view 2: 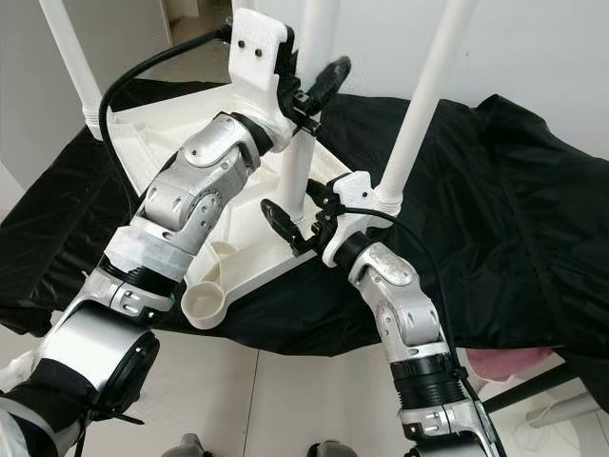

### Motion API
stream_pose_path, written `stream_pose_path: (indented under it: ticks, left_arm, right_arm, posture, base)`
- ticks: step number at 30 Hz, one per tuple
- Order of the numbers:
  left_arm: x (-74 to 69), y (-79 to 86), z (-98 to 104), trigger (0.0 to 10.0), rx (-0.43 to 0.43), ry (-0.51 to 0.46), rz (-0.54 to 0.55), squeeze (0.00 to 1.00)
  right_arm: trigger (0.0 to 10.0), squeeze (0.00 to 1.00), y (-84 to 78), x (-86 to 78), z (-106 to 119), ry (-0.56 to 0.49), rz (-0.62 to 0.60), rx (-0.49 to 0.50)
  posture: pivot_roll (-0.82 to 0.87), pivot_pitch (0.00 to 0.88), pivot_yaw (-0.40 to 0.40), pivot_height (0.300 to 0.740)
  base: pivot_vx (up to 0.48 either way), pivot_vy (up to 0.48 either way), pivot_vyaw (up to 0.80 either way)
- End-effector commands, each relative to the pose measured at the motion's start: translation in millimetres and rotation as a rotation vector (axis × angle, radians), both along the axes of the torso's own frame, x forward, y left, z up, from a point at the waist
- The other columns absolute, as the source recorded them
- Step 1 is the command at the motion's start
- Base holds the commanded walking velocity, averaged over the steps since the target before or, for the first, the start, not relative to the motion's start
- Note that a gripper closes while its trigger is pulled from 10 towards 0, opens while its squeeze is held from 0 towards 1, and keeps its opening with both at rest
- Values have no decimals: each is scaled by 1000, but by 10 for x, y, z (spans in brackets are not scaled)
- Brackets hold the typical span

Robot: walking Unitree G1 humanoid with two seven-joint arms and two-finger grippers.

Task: Building children table

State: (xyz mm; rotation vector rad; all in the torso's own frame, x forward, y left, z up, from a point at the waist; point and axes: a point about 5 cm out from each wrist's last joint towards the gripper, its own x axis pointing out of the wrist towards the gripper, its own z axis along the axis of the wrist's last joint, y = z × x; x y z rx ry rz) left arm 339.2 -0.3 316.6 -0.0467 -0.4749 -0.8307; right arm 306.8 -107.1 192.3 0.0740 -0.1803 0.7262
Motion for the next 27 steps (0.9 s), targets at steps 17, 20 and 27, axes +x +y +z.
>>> stream_pose_path:
  ticks: [17, 20, 27]
  left_arm:
    - [-204, -251, 80, 10000, -11, -70, -108, 0]
    - [-211, -257, 81, 10000, -10, -73, -108, 0]
    - [-229, -267, 73, 10000, -5, -75, -115, 0]
  right_arm:
    - [7647, 0, 61, 310, 127, -9, -119, -19]
    - [2980, 0, 55, 318, 131, -14, -124, -26]
    - [0, 0, 39, 314, 114, -16, -119, -35]
  posture:
    - [-42, 0, -19, 740]
    - [-40, 0, -20, 740]
    - [-40, 0, -18, 740]
  base:
    - [0, 0, 0]
    - [0, 0, 0]
    - [0, 0, 0]
